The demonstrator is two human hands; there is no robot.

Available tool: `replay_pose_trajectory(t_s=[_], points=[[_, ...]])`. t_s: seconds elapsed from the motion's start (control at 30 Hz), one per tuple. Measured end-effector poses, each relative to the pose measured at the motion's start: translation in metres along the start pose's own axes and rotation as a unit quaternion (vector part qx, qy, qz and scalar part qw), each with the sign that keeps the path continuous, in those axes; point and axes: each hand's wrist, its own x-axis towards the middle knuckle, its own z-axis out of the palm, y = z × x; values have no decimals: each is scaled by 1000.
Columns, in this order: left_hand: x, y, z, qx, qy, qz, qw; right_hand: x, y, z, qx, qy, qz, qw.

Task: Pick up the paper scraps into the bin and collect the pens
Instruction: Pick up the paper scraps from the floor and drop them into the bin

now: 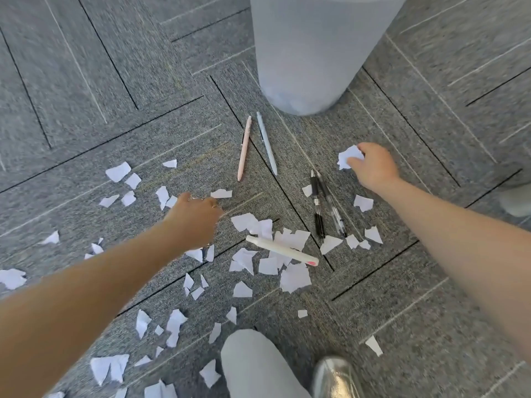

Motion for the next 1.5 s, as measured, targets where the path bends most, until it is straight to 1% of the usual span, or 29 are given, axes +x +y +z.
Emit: replay_pose_trajectory(t_s=[0.07, 0.1, 0.2, 0.23, 0.3, 0.37, 0.4, 0.47, 0.53, 0.6, 0.7, 0.77, 0.83, 0.9, 1.0, 1.03, 1.1, 1.17, 1.2, 1.27, 1.33, 1.37, 1.43, 1.5], points=[[5, -6, -7, -5, 6, 22, 1000, -26, 14, -1, 63, -2, 16, 998], [7, -8, -8, -23, 9, 20, 999, -41, 22, 1, 66, -7, 15, 998], [3, -10, -8, -113, 12, -10, 993, -79, 48, 17, 4, -32, 16, 999], [0, -7, -7, -143, 19, -16, 989, -88, 56, 23, -12, -26, 19, 999], [-9, -2, -4, -173, 28, -23, 984, -96, 59, 35, -18, 12, 13, 1000], [-21, 8, -1, -176, 31, -19, 984, -100, 53, 38, -19, 45, -1, 999], [-28, 13, 1, -173, 37, -9, 984, -100, 50, 39, -22, 49, 1, 999], [-38, 19, 6, -171, 49, 14, 984, -99, 47, 39, -13, 47, 30, 998], [-42, 21, 9, -167, 52, 32, 984, -102, 46, 37, 31, 43, 80, 995], [-42, 22, 7, -157, 64, 53, 984, -105, 47, 36, 61, 30, 99, 993], [-32, 28, -5, -136, 88, 88, 983, -101, 45, 33, 72, 2, 86, 994], [-22, 33, -15, -135, 89, 95, 982, -96, 45, 34, 73, -12, 80, 994], [-12, 39, -24, -143, 86, 81, 983, -95, 47, 36, 75, -10, 80, 994], [-5, 46, -27, -132, 81, 63, 986, -98, 48, 38, 53, 3, 75, 996], [3, 64, -24, -109, 90, 86, 986, -101, 44, 38, 6, 23, 49, 999], [5, 72, -23, -115, 89, 99, 984, -103, 43, 37, -8, 25, 37, 999], [11, 88, -22, -176, 63, 107, 977, -104, 43, 38, -31, 29, 14, 999], [16, 104, -21, -248, 34, 90, 964, -105, 44, 39, -41, 38, 3, 998], [17, 112, -19, -268, 29, 78, 960, -105, 45, 41, -34, 47, 8, 998], [16, 125, -13, -277, 39, 50, 959, -109, 47, 44, 24, 82, 54, 995], [14, 133, -4, -283, 64, 21, 957, -120, 49, 45, 113, 131, 122, 977], [13, 136, 1, -293, 74, 12, 953, -128, 52, 47, 136, 141, 140, 971], [12, 140, 8, -322, 84, -4, 943, -144, 59, 57, 120, 116, 139, 976], [13, 142, 11, -351, 87, -10, 932, -157, 64, 68, 82, 88, 110, 987]])
